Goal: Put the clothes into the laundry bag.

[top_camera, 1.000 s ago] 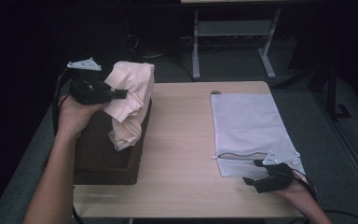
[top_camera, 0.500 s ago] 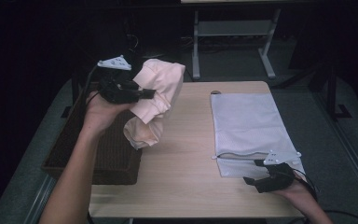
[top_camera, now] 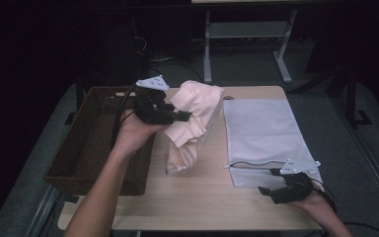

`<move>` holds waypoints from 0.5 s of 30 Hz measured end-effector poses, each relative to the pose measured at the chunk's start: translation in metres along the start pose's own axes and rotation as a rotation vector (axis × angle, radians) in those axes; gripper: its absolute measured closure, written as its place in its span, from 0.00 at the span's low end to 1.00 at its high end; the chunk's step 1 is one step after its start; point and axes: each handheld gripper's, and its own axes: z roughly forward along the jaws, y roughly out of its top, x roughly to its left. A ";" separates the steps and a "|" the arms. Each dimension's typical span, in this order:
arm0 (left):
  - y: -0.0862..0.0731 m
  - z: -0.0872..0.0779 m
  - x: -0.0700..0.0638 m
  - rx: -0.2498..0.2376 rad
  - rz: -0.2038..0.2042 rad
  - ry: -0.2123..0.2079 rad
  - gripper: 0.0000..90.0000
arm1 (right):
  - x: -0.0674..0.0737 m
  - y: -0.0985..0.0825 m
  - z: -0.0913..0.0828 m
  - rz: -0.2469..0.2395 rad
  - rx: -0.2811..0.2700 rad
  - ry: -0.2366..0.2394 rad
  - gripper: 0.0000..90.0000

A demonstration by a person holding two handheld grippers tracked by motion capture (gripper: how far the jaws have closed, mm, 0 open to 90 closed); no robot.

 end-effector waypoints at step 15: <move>-0.047 0.044 -0.012 0.067 -0.021 -0.027 0.82 | -0.005 -0.001 -0.004 0.033 -0.012 -0.005 0.26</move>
